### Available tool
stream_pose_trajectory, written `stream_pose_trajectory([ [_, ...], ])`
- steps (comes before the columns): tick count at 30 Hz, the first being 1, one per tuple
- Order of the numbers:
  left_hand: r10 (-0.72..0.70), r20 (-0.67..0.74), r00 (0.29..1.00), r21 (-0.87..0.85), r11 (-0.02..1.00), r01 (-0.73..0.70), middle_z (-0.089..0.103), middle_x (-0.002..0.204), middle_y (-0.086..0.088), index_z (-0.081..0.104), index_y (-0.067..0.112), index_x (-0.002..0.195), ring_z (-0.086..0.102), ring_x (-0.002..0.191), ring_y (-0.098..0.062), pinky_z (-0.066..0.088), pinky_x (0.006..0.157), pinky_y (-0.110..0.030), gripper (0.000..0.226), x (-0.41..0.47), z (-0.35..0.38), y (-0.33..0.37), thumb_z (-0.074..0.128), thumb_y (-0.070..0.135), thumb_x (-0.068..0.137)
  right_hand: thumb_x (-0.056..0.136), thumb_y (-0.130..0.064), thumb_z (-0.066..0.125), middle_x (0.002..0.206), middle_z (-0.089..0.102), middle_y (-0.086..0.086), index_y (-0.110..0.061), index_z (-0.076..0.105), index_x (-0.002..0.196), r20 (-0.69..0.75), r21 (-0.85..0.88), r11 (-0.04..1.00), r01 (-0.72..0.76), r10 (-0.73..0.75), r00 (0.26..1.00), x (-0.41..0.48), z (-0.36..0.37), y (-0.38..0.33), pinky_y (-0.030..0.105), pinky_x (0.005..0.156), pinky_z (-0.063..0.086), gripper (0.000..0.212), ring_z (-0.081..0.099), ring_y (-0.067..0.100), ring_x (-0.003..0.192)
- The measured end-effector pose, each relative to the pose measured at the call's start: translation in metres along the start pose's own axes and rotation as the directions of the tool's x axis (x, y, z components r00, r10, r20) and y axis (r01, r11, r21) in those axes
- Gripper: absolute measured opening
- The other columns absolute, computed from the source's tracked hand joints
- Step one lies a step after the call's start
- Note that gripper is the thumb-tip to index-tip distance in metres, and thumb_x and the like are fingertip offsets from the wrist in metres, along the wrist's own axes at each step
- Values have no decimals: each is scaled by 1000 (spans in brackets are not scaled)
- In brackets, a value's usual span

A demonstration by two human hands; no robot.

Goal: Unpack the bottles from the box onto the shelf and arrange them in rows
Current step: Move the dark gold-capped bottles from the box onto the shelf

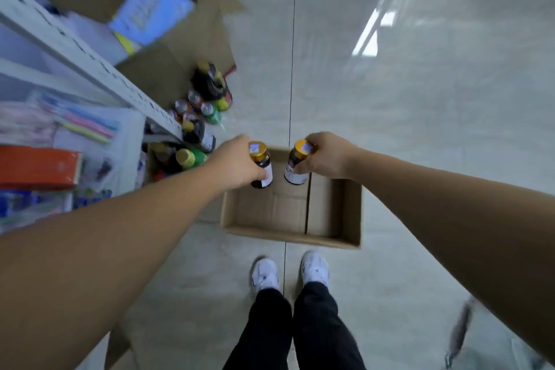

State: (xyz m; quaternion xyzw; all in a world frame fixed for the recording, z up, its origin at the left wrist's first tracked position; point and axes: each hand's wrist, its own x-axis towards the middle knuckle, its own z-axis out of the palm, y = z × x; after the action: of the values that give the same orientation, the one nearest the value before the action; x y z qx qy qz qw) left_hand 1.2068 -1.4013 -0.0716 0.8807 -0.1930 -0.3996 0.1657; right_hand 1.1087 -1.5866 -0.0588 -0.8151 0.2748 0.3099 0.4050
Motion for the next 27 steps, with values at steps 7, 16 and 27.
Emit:
stream_pose_trajectory([
  [7, 223, -125, 967, 93, 973, -212, 69, 73, 2, 63, 18, 78, 61, 60, -6, 43, 48, -22, 33, -128, -217, 108, 82, 39, 61, 67, -37, 83, 77, 62, 0, -15, 59, 81, -49, -297, 937, 187, -210, 976, -149, -181, -182, 24, 56, 44, 35, 58, 17, 66],
  [16, 291, -416, 861, 229, 950, -211, 69, 82, 6, 65, 26, 84, 64, 74, -14, 48, 61, -29, 36, -376, -415, 173, 86, 44, 62, 72, -29, 85, 94, 73, 13, -4, 68, 97, -79, -483, 739, 470, -572, 817, -359, -281, -393, 34, 80, 60, 39, 73, 22, 85],
  [27, -116, -769, 629, -29, 989, 147, 72, 97, -1, 68, 25, 98, 68, 91, -21, 54, 76, -35, 43, -666, -379, 90, 86, 45, 65, 71, -29, 84, 84, 75, 6, -10, 70, 90, 248, -470, 303, 829, -856, 454, -511, -159, -517, 29, 71, 61, 31, 75, 16, 76],
])
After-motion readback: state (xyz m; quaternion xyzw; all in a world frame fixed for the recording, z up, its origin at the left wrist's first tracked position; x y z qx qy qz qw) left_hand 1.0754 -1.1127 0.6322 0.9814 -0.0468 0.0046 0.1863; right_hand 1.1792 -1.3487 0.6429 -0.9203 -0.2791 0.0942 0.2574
